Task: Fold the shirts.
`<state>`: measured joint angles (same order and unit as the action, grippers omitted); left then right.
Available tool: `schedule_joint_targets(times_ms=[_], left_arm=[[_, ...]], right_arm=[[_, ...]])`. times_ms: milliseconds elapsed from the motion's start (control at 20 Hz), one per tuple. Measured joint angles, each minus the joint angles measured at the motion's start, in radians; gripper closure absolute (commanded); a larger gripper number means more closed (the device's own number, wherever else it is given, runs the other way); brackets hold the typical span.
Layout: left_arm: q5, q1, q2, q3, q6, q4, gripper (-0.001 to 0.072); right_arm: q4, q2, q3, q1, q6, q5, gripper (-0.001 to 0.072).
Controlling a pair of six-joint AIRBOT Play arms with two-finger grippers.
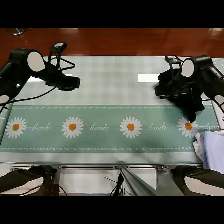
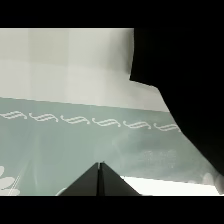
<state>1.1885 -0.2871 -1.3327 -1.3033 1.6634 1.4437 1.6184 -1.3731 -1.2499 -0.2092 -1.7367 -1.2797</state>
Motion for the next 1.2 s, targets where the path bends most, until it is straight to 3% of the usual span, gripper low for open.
schedule_joint_targets(times_ms=[850,900,950,1000,1200], left_arm=[[-0.019,0.0,0.0,0.0,0.0,0.0,0.0683],[-0.047,0.0,0.0,0.0,0.0,0.0,0.0641],[-0.082,0.0,-0.001,0.0,-0.001,0.001,0.0398],[-0.13,0.0,-0.004,0.0,0.0,0.011,0.0004],[-0.328,0.001,-0.025,0.0,-0.011,0.117,0.0001]], right_arm=[[0.006,0.0,0.0,0.0,0.0,0.045,0.069],[0.023,0.0,0.0,0.0,0.0,0.084,0.0615],[0.051,0.0,0.0,0.0,0.0,0.129,0.0253],[0.096,-0.001,0.0,0.002,-0.011,0.184,0.0082],[0.343,-0.015,0.0,0.069,-0.165,0.361,0.0083]])
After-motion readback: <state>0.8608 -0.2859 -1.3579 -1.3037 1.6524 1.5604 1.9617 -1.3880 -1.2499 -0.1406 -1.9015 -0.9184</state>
